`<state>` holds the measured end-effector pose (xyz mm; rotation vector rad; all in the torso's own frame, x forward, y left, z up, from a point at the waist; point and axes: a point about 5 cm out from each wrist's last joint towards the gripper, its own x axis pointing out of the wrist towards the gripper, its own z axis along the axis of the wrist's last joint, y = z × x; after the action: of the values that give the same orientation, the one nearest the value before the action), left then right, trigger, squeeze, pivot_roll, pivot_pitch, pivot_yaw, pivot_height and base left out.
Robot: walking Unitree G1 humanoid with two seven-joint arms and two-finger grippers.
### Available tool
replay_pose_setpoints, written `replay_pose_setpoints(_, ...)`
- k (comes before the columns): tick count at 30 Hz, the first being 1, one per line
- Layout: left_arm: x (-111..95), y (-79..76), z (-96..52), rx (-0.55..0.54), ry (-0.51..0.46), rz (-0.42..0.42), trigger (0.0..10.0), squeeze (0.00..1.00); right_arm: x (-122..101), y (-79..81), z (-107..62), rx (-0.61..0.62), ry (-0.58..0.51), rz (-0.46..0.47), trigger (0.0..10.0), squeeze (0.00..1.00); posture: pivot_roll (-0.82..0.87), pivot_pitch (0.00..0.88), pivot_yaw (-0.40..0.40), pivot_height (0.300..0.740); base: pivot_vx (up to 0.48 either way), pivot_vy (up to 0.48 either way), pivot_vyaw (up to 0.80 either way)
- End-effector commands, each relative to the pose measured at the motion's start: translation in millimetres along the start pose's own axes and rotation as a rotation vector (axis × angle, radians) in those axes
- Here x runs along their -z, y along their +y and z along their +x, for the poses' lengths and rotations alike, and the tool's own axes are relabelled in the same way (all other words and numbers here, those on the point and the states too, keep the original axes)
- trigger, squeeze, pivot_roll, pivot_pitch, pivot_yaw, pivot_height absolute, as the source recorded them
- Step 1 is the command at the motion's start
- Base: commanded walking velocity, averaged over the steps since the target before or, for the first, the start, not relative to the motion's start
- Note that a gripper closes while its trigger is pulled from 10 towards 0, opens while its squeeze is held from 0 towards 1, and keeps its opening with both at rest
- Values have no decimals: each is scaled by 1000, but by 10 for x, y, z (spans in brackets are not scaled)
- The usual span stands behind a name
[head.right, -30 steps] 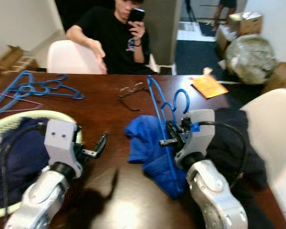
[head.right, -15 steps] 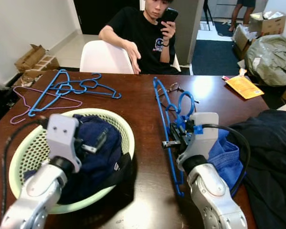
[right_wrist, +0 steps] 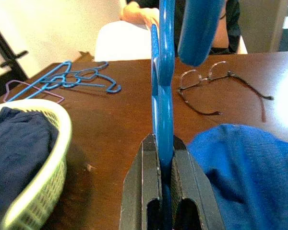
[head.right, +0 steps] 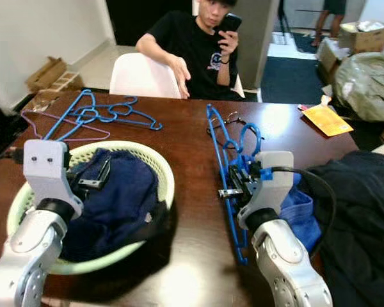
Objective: Hang hanger
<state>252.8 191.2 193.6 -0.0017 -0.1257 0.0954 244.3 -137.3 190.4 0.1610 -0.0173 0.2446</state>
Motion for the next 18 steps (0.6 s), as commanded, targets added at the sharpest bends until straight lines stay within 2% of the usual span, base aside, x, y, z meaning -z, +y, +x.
replay_pose_setpoints(1,46,19,2,-14,30,-20,10000,0,1,0,-9,-1,-2,5,10000,0,47,70,-2,740,0,0,0)
replay_pose_setpoints(2,90,84,12,-59,52,-61,10000,0,5,7,-4,-4,-1,7,10000,0,49,72,0,740,0,0,0)
replay_pose_setpoints(6,161,199,45,-130,93,-128,10000,0,8,23,9,-9,-1,9,10000,0,52,83,12,740,0,0,0)
replay_pose_setpoints(18,266,346,13,-264,157,-209,10000,0,-7,9,0,-10,0,4,10000,0,42,93,5,740,0,0,0)
